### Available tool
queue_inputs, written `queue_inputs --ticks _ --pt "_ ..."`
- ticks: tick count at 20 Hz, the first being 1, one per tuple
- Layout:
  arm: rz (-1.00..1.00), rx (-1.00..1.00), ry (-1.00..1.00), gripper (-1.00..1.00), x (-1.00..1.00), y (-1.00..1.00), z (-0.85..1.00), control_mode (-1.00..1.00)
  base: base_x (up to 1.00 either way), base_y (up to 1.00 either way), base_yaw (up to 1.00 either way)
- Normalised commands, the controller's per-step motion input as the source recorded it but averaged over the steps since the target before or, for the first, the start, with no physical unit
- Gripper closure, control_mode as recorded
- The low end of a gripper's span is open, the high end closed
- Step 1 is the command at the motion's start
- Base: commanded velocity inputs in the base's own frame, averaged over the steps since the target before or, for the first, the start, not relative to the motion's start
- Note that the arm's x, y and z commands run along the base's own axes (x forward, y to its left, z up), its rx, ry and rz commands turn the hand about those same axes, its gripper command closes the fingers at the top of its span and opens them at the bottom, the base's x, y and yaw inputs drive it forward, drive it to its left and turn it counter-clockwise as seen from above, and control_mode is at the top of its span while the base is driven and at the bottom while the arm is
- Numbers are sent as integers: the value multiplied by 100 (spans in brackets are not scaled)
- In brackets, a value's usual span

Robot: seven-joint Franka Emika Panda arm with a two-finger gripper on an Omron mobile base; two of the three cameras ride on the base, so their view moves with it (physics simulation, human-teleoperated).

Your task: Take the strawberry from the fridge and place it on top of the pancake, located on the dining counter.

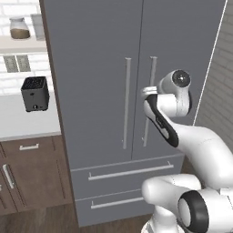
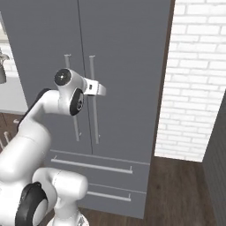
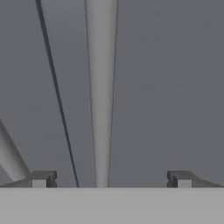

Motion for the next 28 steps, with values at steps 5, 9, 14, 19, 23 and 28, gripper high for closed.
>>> queue_inputs --ticks 5,9,14,19,23,28 --pt "0 0 0 -100 22 10 -18 -100 0 0 0" --pt "0 0 0 -100 20 1 -18 -100 0 0 0" --pt "0 0 0 -100 31 0 -19 -100 0 0 0" --pt "1 0 0 -100 45 0 -25 -100 0 0 0" --pt "2 0 0 -100 54 0 -30 -100 0 0 0" --pt "3 0 0 -100 60 0 -32 -100 0 0 0"
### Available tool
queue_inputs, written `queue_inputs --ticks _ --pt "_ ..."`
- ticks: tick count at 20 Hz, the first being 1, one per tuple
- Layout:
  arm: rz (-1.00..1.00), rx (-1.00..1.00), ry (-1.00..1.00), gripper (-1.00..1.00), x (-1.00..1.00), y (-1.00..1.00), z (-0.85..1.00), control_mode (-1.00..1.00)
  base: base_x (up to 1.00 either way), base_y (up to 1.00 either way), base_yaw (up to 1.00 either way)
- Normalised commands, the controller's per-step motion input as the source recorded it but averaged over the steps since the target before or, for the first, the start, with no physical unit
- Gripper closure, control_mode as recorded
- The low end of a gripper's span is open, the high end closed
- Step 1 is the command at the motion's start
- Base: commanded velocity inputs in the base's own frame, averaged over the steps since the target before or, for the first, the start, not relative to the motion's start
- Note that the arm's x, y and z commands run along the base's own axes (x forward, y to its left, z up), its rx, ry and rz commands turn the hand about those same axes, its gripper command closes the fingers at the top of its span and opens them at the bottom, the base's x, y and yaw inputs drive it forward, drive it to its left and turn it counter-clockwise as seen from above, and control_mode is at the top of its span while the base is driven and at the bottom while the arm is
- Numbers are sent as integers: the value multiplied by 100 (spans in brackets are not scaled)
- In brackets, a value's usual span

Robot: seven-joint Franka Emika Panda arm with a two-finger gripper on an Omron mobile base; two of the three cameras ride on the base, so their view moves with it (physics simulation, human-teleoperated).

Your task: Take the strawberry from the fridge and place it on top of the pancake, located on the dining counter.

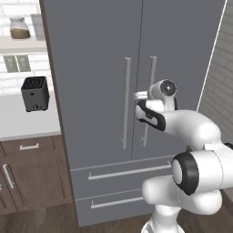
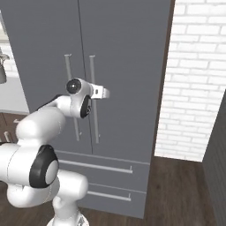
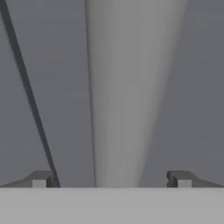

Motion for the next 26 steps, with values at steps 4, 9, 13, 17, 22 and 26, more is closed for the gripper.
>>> queue_inputs --ticks 4,9,13,17,22,26 --pt "3 0 1 100 54 0 -30 -100 0 0 0" --pt "1 0 6 100 14 0 -3 -100 0 0 0" --pt "0 0 11 100 -31 -10 3 -100 0 0 0" --pt "0 3 8 100 -83 -44 25 -100 0 0 0" --pt "0 6 7 100 -91 -54 24 -100 0 0 0" --pt "0 6 8 100 -81 -60 36 -100 0 0 0"
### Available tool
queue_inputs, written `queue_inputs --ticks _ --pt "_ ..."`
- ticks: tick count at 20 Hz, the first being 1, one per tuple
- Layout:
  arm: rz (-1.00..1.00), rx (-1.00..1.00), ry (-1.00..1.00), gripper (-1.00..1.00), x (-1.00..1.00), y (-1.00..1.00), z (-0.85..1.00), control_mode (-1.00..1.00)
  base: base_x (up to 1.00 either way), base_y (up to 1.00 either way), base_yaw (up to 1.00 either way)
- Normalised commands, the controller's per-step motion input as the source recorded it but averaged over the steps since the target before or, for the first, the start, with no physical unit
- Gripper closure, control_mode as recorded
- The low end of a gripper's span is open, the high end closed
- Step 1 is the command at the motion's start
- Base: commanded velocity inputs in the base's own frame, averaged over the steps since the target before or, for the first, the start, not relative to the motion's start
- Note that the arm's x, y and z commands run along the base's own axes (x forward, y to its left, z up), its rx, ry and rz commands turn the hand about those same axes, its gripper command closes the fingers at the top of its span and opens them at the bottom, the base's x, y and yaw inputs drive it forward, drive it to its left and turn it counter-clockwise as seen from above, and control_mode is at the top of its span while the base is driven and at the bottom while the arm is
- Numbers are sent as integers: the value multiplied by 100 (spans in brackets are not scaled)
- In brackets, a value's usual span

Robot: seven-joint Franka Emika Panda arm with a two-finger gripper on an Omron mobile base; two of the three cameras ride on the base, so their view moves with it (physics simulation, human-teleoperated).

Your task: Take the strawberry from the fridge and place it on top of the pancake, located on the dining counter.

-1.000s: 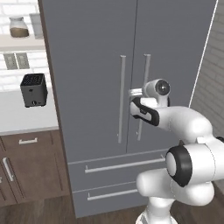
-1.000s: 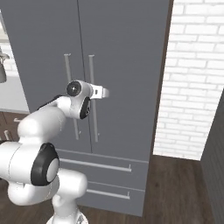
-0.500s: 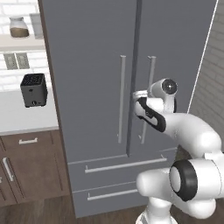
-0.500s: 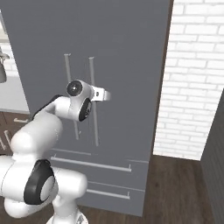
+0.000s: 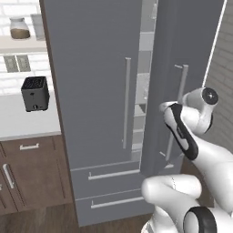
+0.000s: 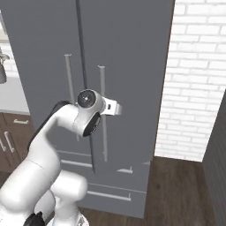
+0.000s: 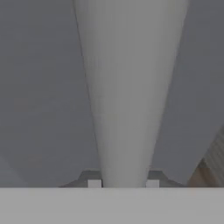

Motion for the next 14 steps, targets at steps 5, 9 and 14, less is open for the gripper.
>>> queue_inputs --ticks 5,9,14 --pt "0 5 6 100 -69 -55 24 -100 0 0 0" --pt "0 1 2 -100 -26 -10 0 -100 0 0 0" --pt "0 0 -13 -100 -84 -2 6 -100 0 0 0"
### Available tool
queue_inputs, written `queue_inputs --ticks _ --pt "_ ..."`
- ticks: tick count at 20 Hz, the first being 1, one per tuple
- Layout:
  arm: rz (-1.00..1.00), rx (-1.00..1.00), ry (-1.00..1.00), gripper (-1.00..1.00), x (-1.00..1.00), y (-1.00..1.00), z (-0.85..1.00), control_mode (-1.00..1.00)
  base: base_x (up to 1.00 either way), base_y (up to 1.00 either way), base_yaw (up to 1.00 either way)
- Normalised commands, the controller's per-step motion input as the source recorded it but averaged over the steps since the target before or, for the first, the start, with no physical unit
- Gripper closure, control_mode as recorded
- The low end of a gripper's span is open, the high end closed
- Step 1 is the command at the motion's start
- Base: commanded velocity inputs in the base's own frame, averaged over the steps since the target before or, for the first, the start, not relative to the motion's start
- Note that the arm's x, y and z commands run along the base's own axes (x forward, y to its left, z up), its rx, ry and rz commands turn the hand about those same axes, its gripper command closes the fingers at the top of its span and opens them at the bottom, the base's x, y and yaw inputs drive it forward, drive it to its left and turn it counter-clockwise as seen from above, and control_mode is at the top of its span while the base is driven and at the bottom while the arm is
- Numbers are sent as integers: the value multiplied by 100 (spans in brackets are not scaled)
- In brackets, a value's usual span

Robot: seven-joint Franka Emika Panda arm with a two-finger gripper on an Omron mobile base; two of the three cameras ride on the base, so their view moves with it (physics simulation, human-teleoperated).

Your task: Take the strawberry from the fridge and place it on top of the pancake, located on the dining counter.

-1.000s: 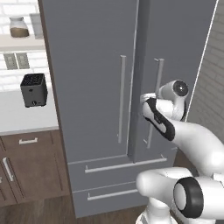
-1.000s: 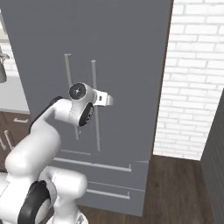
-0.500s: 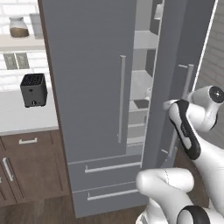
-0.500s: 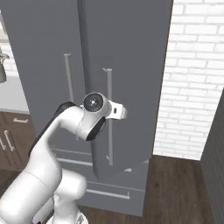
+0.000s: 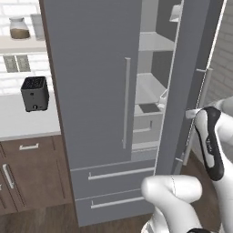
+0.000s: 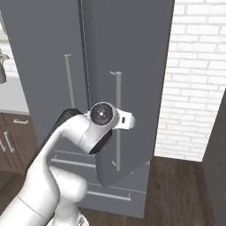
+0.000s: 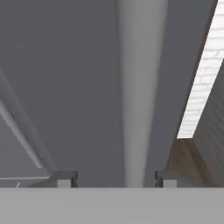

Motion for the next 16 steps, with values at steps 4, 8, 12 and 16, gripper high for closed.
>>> queue_inputs --ticks 4,8,12,16 --pt "0 0 -15 -100 -100 1 32 -100 0 0 0" --pt "-1 -4 -9 -100 -85 13 48 -100 0 0 0" --pt "-5 -15 0 -100 -26 70 39 -100 0 0 0" --pt "-13 -21 1 -100 0 100 28 -100 0 0 0"
